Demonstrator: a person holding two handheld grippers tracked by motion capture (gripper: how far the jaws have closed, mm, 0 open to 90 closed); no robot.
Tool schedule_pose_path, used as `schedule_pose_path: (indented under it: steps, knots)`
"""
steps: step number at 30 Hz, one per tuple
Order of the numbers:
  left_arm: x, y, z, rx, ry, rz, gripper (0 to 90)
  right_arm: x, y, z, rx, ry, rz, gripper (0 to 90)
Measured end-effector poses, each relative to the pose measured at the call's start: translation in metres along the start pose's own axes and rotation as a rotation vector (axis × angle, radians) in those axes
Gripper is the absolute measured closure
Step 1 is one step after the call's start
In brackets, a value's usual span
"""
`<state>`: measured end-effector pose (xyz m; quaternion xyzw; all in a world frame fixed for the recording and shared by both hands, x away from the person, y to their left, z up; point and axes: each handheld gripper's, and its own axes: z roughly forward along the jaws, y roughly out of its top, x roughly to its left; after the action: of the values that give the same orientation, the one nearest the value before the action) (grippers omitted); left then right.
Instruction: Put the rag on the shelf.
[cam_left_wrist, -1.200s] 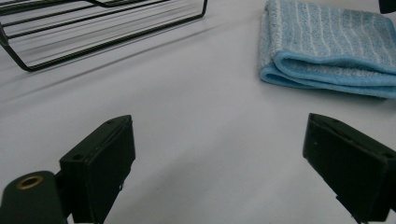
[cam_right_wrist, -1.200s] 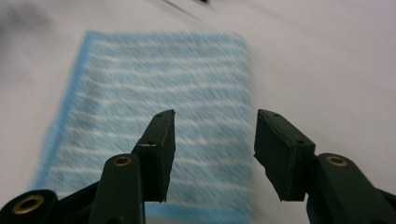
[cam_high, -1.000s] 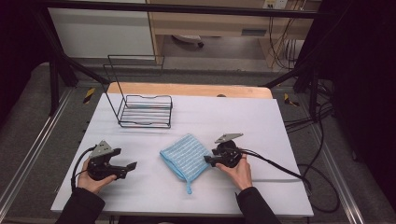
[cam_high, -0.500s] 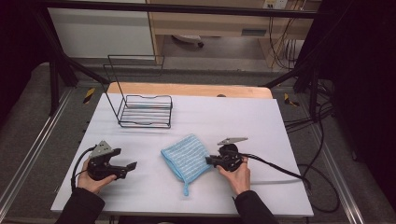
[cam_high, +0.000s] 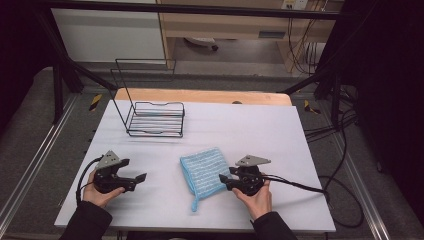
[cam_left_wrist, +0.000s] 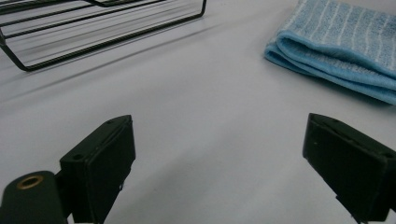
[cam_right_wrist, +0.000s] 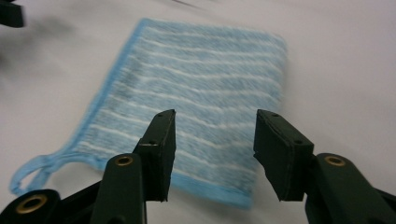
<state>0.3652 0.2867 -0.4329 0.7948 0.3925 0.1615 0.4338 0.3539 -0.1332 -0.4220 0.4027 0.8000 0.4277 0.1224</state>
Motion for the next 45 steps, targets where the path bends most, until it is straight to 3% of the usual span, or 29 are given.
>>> schedule_pose_path:
  steps: [4,6,11,15,23,24,29,33,38,39,45]
  knots:
    - [-0.001,0.0,0.0,0.0,-0.001,0.002,9.4,0.026,0.006,0.009,-0.003,0.078,-0.075,44.3]
    - [-0.001,0.0,0.0,0.001,-0.002,0.003,9.5,0.039,0.008,0.018,0.023,0.11,-0.109,44.4]
    - [0.0,0.0,0.0,0.0,-0.003,0.001,9.5,0.061,0.009,0.044,0.076,0.141,-0.155,44.3]
    - [0.0,0.0,0.0,0.002,-0.004,0.003,9.5,0.068,0.004,0.059,0.121,0.094,-0.221,46.3]
    - [-0.001,0.0,0.0,0.0,-0.004,0.003,9.6,0.07,-0.003,0.063,0.111,0.025,-0.3,60.8]
    - [-0.001,0.0,0.0,-0.001,-0.004,0.003,9.7,0.071,-0.004,0.062,0.111,0.006,-0.321,66.9]
    - [-0.001,0.0,0.0,0.0,-0.004,0.005,9.7,0.068,0.001,0.061,0.125,0.009,-0.277,79.5]
    - [0.0,0.0,-0.001,-0.001,-0.005,0.001,9.7,0.067,0.009,0.055,0.095,0.026,-0.244,80.7]
    - [0.0,0.0,0.0,-0.002,-0.002,0.0,9.8,0.069,0.018,0.051,0.048,0.08,-0.128,80.7]
    - [0.0,0.0,0.0,0.001,-0.001,0.002,9.8,0.069,0.018,0.051,0.048,0.08,-0.128,80.7]
    - [0.002,0.001,-0.002,-0.009,0.011,-0.014,9.9,0.092,0.032,0.071,0.021,0.121,-0.037,80.6]
